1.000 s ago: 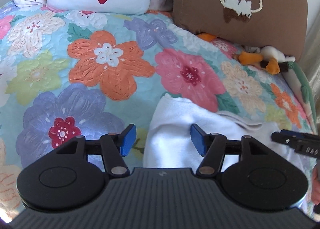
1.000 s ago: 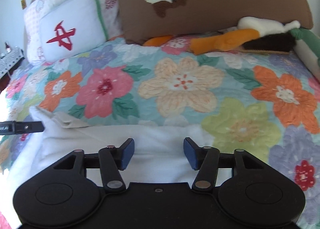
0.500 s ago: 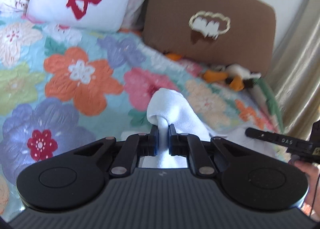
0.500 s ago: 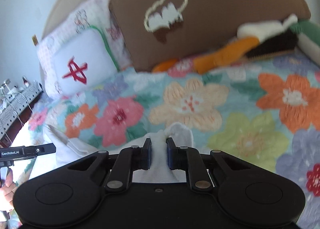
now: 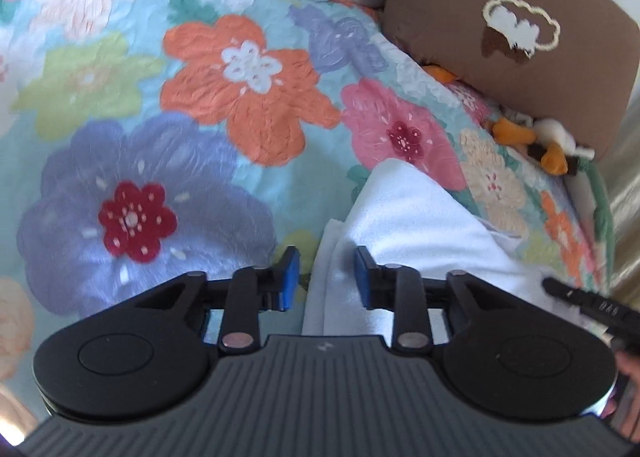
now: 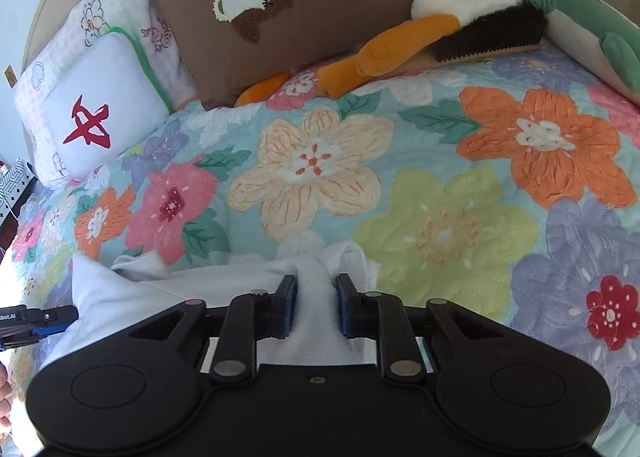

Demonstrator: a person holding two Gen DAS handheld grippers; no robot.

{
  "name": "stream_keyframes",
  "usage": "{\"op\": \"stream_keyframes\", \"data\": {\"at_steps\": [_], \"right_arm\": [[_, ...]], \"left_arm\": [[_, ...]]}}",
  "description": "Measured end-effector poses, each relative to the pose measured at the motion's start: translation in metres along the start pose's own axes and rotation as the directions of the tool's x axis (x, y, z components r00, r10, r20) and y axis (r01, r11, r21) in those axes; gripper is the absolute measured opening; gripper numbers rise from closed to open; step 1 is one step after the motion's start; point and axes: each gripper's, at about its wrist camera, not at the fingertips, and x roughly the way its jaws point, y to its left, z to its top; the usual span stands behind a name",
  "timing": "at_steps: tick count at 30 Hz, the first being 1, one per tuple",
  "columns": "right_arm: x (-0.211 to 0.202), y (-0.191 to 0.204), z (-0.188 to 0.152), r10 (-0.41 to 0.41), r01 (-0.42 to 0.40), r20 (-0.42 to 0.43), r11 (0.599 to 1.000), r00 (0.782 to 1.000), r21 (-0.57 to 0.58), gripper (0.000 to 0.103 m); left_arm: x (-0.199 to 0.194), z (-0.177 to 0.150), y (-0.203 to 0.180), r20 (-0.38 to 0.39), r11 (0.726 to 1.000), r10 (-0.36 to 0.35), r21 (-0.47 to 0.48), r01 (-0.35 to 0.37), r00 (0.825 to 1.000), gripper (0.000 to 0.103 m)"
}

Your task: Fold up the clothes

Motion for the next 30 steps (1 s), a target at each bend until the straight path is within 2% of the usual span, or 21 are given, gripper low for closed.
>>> {"op": "stream_keyframes", "data": {"at_steps": [1,3,4,6,11,13,17,18,22,26,27,29,30], "right_arm": [[0.0,0.0,-0.001,-0.014,0.014,0.005,1.0,1.0,-0.004,0.043],[-0.001,-0.001,-0.003,-0.056,0.056,0.011,0.998,0.998,-0.002,0.059],[-0.003,-0.002,-0.004,-0.067,0.067,0.016,0.998,0.998,0.006,0.06],[-0.01,-0.004,0.0,-0.064,0.063,0.023,0.998,0.998,0.028,0.06],[-0.04,-0.002,0.001,-0.084,0.081,0.039,0.994,0.996,0.076,0.061],[-0.053,0.0,-0.001,-0.087,0.084,0.023,0.992,0.996,0.096,0.061],[-0.08,0.01,-0.007,-0.052,0.05,0.005,0.989,0.999,0.142,0.066],[-0.086,0.013,-0.009,-0.029,0.027,0.01,0.988,1.0,0.153,0.068],[-0.098,0.023,-0.019,-0.004,0.005,-0.008,0.983,1.0,0.182,0.07],[-0.105,0.026,-0.039,0.064,-0.038,-0.074,0.949,0.995,0.312,0.07],[-0.109,0.034,-0.044,0.025,0.002,-0.09,0.958,0.996,0.287,0.07],[-0.121,0.057,-0.056,-0.12,0.132,-0.078,0.975,0.99,0.178,0.07],[-0.128,0.068,-0.066,-0.152,0.16,-0.062,0.975,0.986,0.151,0.07]], "left_arm": [[0.0,-0.001,-0.003,-0.009,1.0,0.011,0.015,-0.011,1.0,0.04],[-0.002,-0.003,-0.007,-0.034,1.0,0.013,0.027,-0.012,0.999,0.044],[-0.004,-0.005,-0.008,-0.047,1.0,0.002,0.026,-0.001,0.999,0.045],[-0.01,-0.007,-0.01,-0.068,1.0,-0.008,0.029,0.01,0.998,0.055],[-0.033,-0.019,-0.016,-0.121,0.997,0.032,0.077,-0.023,0.992,0.07],[-0.04,-0.026,-0.015,-0.147,0.996,0.041,0.083,-0.029,0.988,0.072],[-0.04,-0.042,-0.004,-0.24,0.997,0.073,0.01,-0.072,0.968,0.078],[-0.04,-0.046,-0.001,-0.258,0.996,0.079,-0.01,-0.085,0.963,0.078],[-0.047,-0.057,-0.003,-0.255,0.996,0.088,0.01,-0.089,0.963,0.077],[-0.059,-0.069,0.0,-0.276,0.998,0.047,-0.029,-0.057,0.96,0.075],[-0.063,-0.073,0.004,-0.278,0.997,0.033,-0.053,-0.05,0.96,0.075],[-0.07,-0.081,0.009,-0.281,0.995,0.012,-0.092,-0.039,0.96,0.075],[-0.073,-0.085,0.011,-0.282,0.993,0.0,-0.111,-0.033,0.959,0.076]]}}
